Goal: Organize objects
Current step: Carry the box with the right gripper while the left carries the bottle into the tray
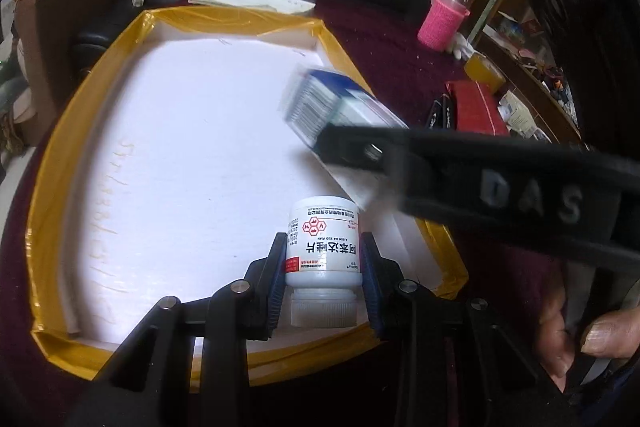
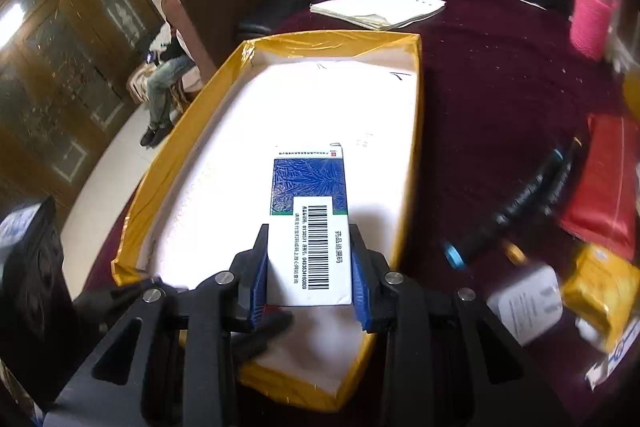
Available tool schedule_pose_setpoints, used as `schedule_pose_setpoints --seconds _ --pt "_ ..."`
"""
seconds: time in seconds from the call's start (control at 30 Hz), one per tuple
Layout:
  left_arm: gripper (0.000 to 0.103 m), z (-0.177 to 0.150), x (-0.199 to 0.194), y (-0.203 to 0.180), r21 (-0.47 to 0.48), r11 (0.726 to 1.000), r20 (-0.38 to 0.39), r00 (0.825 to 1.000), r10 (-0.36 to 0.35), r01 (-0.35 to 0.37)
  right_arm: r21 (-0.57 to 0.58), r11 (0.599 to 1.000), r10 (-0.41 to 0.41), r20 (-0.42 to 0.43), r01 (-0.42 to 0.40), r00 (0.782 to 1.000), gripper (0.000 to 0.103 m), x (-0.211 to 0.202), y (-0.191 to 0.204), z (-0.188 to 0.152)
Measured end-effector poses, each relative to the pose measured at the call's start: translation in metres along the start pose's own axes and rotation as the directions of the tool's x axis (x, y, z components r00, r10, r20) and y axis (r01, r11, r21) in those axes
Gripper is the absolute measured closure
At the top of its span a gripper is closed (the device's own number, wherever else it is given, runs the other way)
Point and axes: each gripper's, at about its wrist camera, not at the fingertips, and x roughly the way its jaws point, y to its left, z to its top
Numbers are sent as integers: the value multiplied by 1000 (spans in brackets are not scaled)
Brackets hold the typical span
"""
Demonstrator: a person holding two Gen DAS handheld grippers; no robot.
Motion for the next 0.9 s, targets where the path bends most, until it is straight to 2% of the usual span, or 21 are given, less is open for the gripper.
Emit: schedule_pose_setpoints --seconds 0.13,0.3,0.73,0.9 --pt "73 -5 0 -1 5 1000 3 1000 0 0 -11 999 -31 -9 31 999 71 9 3 7" --pt "73 -10 -4 -3 6 1000 5 1000 -1 1 -6 999 -50 -38 49 998 71 20 -2 1" --pt "73 -36 -21 -14 16 1000 -23 999 22 -21 -57 997 -63 -48 60 997 71 -2 19 -36" --pt "73 -32 -19 -14 -16 1000 -45 999 7 -7 -62 995 -88 -54 84 995 71 4 21 -31"
